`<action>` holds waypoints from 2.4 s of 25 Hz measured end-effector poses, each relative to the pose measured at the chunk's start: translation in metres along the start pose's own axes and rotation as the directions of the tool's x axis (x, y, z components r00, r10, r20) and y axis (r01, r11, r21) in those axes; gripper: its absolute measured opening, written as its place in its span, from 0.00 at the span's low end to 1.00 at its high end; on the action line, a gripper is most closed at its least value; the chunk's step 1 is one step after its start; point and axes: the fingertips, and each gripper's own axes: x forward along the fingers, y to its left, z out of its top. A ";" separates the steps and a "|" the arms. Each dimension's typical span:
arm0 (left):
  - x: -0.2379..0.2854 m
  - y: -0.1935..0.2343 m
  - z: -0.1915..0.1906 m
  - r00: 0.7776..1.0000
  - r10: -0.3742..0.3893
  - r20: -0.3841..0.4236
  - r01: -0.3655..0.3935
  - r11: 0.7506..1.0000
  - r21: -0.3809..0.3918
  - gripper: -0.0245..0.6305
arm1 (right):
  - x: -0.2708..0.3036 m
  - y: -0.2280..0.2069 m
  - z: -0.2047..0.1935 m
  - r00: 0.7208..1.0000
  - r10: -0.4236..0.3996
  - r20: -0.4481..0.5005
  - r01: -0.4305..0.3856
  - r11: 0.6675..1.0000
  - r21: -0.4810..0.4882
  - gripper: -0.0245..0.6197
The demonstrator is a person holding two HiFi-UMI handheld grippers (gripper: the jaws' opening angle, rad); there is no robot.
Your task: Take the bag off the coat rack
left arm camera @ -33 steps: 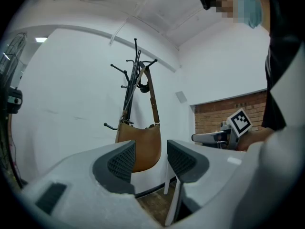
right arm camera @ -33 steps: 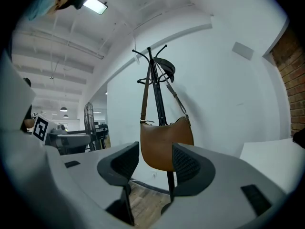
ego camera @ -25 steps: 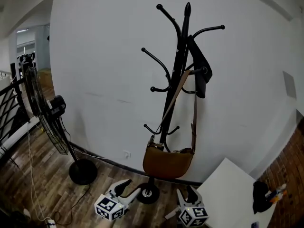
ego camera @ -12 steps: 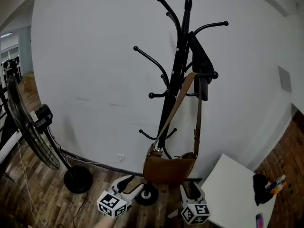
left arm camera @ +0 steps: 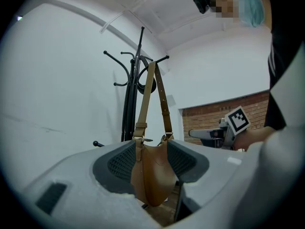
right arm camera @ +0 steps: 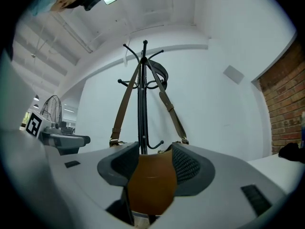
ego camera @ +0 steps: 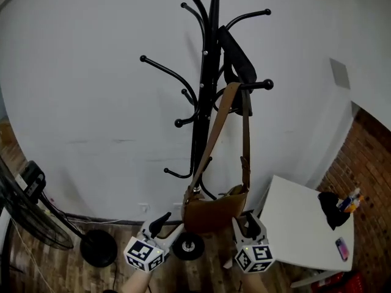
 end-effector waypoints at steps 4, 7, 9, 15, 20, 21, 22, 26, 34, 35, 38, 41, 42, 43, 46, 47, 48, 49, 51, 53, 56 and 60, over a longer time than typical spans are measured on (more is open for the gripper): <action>0.011 0.005 0.015 0.997 -0.067 0.024 0.066 0.997 0.049 0.35 | 0.002 -0.005 0.012 0.997 -0.066 0.038 0.067 0.997 -0.037 0.34; 0.024 0.009 0.027 0.996 -0.073 0.041 0.069 0.995 0.078 0.37 | 0.006 -0.012 0.020 0.994 -0.097 0.057 0.100 0.993 -0.058 0.34; 0.034 0.009 0.036 0.996 -0.069 0.058 0.064 0.994 0.090 0.37 | 0.009 -0.018 0.025 0.991 -0.108 0.073 0.113 0.991 -0.067 0.34; 0.068 0.005 0.064 0.997 -0.049 0.064 0.036 0.981 0.189 0.40 | 0.033 -0.037 0.042 0.992 -0.075 0.104 0.086 0.991 -0.104 0.34; 0.095 0.005 0.086 0.998 0.001 0.071 -0.018 0.970 0.243 0.40 | 0.065 -0.048 0.059 0.993 0.003 0.119 0.016 0.987 -0.157 0.34; 0.100 0.005 0.089 0.997 0.011 0.075 -0.030 0.966 0.256 0.40 | 0.070 -0.050 0.063 0.992 0.014 0.124 0.007 0.986 -0.165 0.33; 0.104 0.005 0.093 0.997 0.021 0.080 -0.041 0.964 0.262 0.40 | 0.076 -0.051 0.067 0.991 0.026 0.130 -0.003 0.985 -0.175 0.32; 0.115 0.006 0.102 0.994 0.062 0.087 -0.085 0.953 0.292 0.40 | 0.095 -0.053 0.079 0.985 0.092 0.148 -0.058 0.975 -0.216 0.32; 0.126 0.012 0.104 0.987 0.126 0.096 -0.150 0.934 0.323 0.31 | 0.117 -0.046 0.086 0.967 0.204 0.154 -0.163 0.956 -0.243 0.30; 0.126 0.013 0.104 0.986 0.133 0.102 -0.160 0.930 0.331 0.30 | 0.118 -0.046 0.086 0.965 0.208 0.158 -0.166 0.955 -0.245 0.27; 0.125 0.016 0.103 0.982 0.155 0.106 -0.182 0.929 0.323 0.18 | 0.119 -0.047 0.088 0.963 0.216 0.163 -0.173 0.954 -0.244 0.15; 0.125 0.016 0.103 0.982 0.161 0.102 -0.185 0.934 0.304 0.09 | 0.118 -0.048 0.089 0.958 0.236 0.161 -0.195 0.953 -0.233 0.13; 0.126 0.016 0.103 0.982 0.160 0.101 -0.183 0.936 0.299 0.07 | 0.118 -0.048 0.089 0.956 0.244 0.161 -0.205 0.952 -0.225 0.13; 0.126 0.016 0.103 0.982 0.158 0.101 -0.181 0.938 0.296 0.07 | 0.117 -0.048 0.089 0.954 0.252 0.160 -0.215 0.952 -0.217 0.13; 0.127 0.015 0.105 0.984 0.146 0.106 -0.173 0.933 0.316 0.07 | 0.114 -0.046 0.090 0.952 0.265 0.152 -0.232 0.951 -0.203 0.13; 0.127 0.015 0.105 0.984 0.143 0.109 -0.171 0.931 0.324 0.07 | 0.113 -0.047 0.092 0.952 0.265 0.151 -0.233 0.952 -0.200 0.12; 0.127 0.014 0.106 0.984 0.141 0.111 -0.170 0.930 0.327 0.07 | 0.112 -0.047 0.093 0.952 0.266 0.152 -0.234 0.952 -0.196 0.12; 0.126 0.014 0.107 0.984 0.143 0.110 -0.171 0.931 0.322 0.07 | 0.111 -0.047 0.095 0.952 0.265 0.155 -0.234 0.953 -0.190 0.12; 0.124 0.013 0.108 0.984 0.148 0.101 -0.172 0.939 0.299 0.07 | 0.109 -0.047 0.098 0.952 0.261 0.159 -0.232 0.956 -0.181 0.12; 0.122 0.012 0.110 0.985 0.142 0.102 -0.167 0.942 0.293 0.07 | 0.106 -0.046 0.102 0.951 0.259 0.166 -0.231 0.957 -0.175 0.12; 0.120 0.009 0.114 0.986 0.125 0.109 -0.152 0.942 0.300 0.07 | 0.102 -0.043 0.108 0.949 0.262 0.174 -0.232 0.957 -0.176 0.12; 0.117 0.005 0.125 0.987 0.103 0.122 -0.136 0.942 0.308 0.07 | 0.095 -0.039 0.119 0.948 0.258 0.185 -0.228 0.959 -0.169 0.12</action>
